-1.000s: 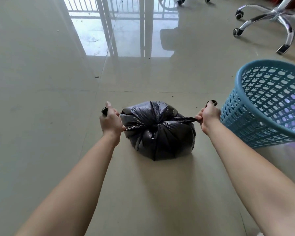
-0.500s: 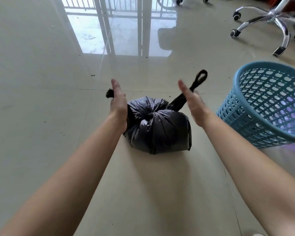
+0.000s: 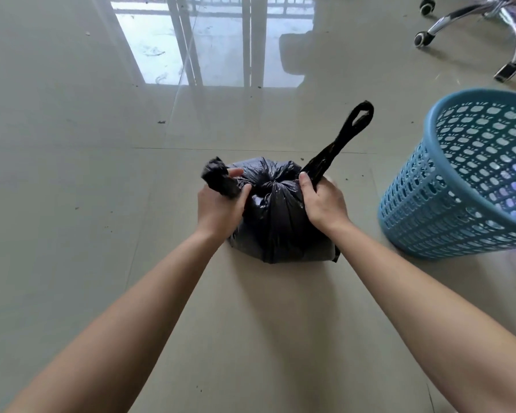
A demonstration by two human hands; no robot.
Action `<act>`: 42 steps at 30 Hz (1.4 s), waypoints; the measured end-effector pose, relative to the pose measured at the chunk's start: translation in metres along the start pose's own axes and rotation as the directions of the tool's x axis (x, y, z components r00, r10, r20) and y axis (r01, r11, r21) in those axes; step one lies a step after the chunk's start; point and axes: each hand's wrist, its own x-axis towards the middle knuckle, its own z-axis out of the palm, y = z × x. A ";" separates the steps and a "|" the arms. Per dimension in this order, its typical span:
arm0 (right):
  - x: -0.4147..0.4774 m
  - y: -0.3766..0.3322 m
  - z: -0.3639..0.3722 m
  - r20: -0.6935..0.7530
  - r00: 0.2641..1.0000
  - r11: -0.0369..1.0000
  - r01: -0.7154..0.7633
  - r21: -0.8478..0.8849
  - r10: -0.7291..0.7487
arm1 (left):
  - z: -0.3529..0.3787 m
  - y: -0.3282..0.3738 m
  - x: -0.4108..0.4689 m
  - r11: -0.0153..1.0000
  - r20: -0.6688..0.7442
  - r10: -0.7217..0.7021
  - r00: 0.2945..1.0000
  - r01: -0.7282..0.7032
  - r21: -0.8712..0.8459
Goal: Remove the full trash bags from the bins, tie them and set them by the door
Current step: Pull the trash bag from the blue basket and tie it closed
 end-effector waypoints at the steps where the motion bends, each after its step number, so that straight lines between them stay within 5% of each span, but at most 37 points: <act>1: 0.000 -0.002 0.000 -0.035 0.999 1.000 0.002 0.011 -0.002 | 0.001 0.001 0.003 0.999 0.006 0.049 0.999 -0.049 0.019; 6: 0.008 -0.013 0.000 -0.075 0.989 0.978 -0.116 0.172 0.130 | 0.009 0.018 0.021 0.981 0.035 0.089 0.995 -0.082 -0.178; 10: 0.015 -0.024 0.000 -0.074 0.978 0.953 -0.168 0.253 0.193 | 0.013 0.021 0.034 0.948 -0.048 0.318 0.947 -0.319 -0.007; 14: 0.021 -0.027 0.005 0.005 0.964 0.924 -0.255 0.284 0.265 | 0.018 0.015 0.035 0.984 -0.006 0.173 0.985 -0.174 -0.031; 17: 0.014 -0.017 0.027 -0.004 0.967 0.963 -0.255 0.080 0.257 | 0.033 -0.017 0.021 0.999 -0.048 0.033 0.998 -0.032 0.032; 20: -0.002 0.003 0.051 -0.097 0.992 0.977 -0.103 -0.189 0.086 | 0.048 -0.043 0.002 0.976 -0.031 0.083 0.996 -0.075 0.204; 26: 0.007 0.029 0.075 -0.248 0.969 0.951 -0.064 -0.301 -0.014 | 0.061 -0.060 0.016 0.910 0.055 0.128 0.990 -0.139 0.391; 29: 0.012 0.030 0.077 -0.281 0.959 0.941 -0.070 -0.331 -0.027 | 0.069 -0.059 0.023 0.883 0.131 0.006 0.991 -0.067 0.465; 38: 0.008 0.036 0.063 -0.036 0.999 0.908 -0.013 -0.420 -0.002 | 0.065 -0.048 0.010 0.599 0.298 -0.088 0.950 -0.189 0.778; 42: 0.008 0.017 0.049 0.138 0.975 0.950 -0.127 -0.285 0.172 | 0.052 -0.049 -0.002 0.628 0.365 -0.175 0.915 -0.182 0.757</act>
